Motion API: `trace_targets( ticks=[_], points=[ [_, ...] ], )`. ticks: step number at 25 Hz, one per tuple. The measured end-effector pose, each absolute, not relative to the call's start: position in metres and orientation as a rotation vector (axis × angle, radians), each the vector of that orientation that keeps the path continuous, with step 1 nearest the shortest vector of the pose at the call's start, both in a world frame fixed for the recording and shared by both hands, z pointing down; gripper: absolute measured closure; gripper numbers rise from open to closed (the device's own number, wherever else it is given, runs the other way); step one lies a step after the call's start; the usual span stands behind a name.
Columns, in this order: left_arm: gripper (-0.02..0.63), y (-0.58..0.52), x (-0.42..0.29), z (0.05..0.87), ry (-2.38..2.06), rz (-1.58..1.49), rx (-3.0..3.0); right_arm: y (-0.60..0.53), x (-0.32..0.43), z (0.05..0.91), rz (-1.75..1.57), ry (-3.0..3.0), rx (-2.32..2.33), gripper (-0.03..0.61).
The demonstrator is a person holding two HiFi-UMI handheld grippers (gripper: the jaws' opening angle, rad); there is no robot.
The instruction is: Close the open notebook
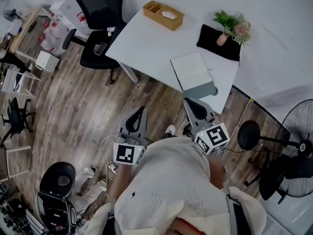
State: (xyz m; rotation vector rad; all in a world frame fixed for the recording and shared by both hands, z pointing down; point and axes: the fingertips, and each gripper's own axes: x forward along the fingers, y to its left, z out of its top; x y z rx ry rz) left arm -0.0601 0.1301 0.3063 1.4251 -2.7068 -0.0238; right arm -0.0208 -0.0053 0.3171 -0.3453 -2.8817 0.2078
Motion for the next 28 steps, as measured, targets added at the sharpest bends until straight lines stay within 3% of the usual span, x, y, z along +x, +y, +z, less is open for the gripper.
trace_targets(
  ticks=[14,28],
  points=[
    [0.601,0.058,-0.075,0.316,-2.587,0.040,1.634,-0.072,-0.010,0.326,0.299,-2.902,-0.108,0.577],
    [0.601,-0.032,-0.124,0.317,-2.249,0.012,2.092,-0.131,-0.013,0.326,0.338,-2.888,0.453,0.577]
  ],
)
